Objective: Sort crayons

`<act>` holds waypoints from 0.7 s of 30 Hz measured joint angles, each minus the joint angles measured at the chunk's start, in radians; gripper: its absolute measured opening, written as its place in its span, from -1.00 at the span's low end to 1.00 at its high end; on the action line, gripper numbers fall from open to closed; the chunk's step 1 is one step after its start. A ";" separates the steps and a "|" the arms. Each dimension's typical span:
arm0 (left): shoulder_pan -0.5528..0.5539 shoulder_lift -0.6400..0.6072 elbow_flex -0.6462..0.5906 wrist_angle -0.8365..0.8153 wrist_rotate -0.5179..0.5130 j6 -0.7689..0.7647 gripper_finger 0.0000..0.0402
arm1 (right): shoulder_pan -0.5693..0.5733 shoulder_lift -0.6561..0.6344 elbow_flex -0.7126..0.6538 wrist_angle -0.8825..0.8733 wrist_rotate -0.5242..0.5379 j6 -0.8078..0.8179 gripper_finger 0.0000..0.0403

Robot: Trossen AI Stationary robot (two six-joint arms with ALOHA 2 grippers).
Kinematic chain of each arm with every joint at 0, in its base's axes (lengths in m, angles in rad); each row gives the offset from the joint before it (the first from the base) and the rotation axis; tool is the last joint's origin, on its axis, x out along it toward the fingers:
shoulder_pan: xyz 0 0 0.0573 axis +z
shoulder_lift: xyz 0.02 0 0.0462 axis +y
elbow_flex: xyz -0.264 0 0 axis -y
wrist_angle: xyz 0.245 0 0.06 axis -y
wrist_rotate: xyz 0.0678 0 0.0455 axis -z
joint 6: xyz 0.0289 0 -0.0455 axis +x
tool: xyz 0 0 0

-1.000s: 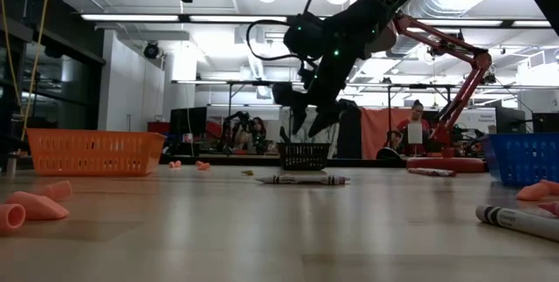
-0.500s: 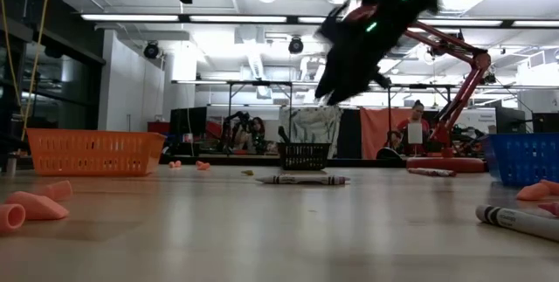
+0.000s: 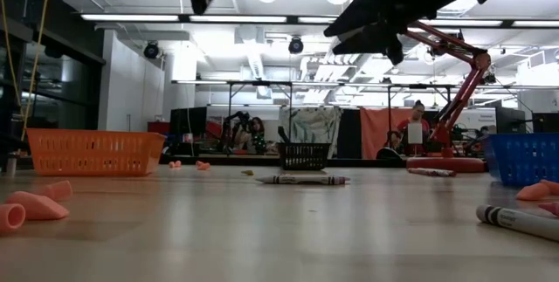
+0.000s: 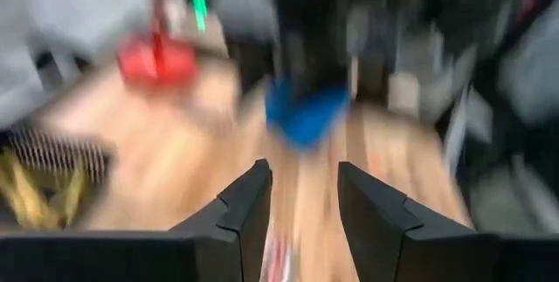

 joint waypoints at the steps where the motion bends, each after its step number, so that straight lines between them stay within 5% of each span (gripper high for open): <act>1: -0.004 0.043 0.059 -0.117 0.029 0.026 -0.40 | 0.000 0.000 0.002 -0.002 0.000 -0.015 -0.10; 8: -0.063 0.322 0.278 -0.696 0.130 0.110 -0.40 | 0.000 0.000 0.007 -0.013 0.000 -0.074 -0.10; 14: -0.147 0.500 0.286 -0.894 0.324 0.110 -0.40 | 0.000 0.000 0.007 -0.047 -0.001 -0.076 -0.10; 21: -0.288 0.662 0.285 -0.923 0.377 0.063 -0.40 | 0.000 0.001 0.007 -0.104 -0.004 -0.104 -0.10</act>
